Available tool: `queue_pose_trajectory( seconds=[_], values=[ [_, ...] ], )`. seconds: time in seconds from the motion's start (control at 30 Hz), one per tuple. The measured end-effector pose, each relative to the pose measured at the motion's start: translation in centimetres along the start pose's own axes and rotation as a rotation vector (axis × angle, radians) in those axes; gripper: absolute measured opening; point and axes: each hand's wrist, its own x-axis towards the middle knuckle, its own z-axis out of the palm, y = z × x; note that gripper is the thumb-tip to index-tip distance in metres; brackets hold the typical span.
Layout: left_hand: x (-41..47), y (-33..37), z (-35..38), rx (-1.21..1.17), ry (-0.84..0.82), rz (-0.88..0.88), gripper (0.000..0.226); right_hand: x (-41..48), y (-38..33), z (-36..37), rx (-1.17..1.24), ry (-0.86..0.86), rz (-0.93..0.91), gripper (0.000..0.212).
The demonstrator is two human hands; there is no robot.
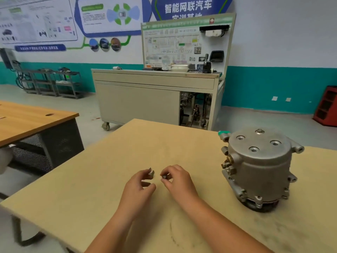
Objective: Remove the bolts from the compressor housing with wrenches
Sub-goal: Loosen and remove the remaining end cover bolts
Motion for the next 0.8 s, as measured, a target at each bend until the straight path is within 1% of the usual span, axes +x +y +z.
queue_pose_trajectory(
  seconds=[0.07, 0.17, 0.27, 0.33, 0.43, 0.53, 0.63, 0.7, 0.73, 0.8],
  values=[
    [0.9, -1.7, -1.0, 0.143, 0.003, -0.025, 0.042, 0.9, 0.5, 1.5, 0.004, -0.016, 0.037, 0.013],
    [1.5, -3.3, -1.4, 0.326, -0.074, -0.051, 0.044, 2.0, 0.9, 3.3, -0.037, -0.039, 0.032, 0.013],
    [1.8, -3.8, -0.9, 0.486, -0.133, 0.01, 0.05, 2.7, 1.2, 4.4, -0.045, -0.024, 0.059, 0.017],
    [2.0, -3.8, -0.5, 0.535, -0.149, 0.038, 0.054, 3.0, 1.3, 4.8, -0.062, -0.021, 0.062, 0.02],
    [2.4, -3.7, -0.1, 0.557, -0.145, 0.042, 0.056, 3.4, 1.5, 5.2, -0.145, -0.035, 0.043, 0.024],
    [2.8, -3.5, -0.1, 0.567, -0.145, 0.055, 0.053, 3.6, 1.4, 5.0, -0.121, -0.063, 0.055, 0.028],
    [2.9, -3.5, -0.4, 0.485, -0.134, 0.056, 0.049, 2.4, 0.7, 4.3, -0.156, -0.07, 0.055, 0.035],
    [2.6, -3.3, -0.6, 0.425, -0.132, 0.072, 0.042, 0.8, -0.3, 2.9, -0.206, -0.049, 0.034, 0.044],
    [2.3, -2.9, -0.5, 0.385, -0.128, 0.095, 0.037, 0.0, -1.1, 1.7, -0.193, -0.03, 0.012, 0.046],
    [1.4, -1.3, 0.1, 0.261, -0.118, 0.164, 0.024, -2.0, -2.9, -1.7, -0.131, 0.035, -0.094, 0.043]
  ],
)
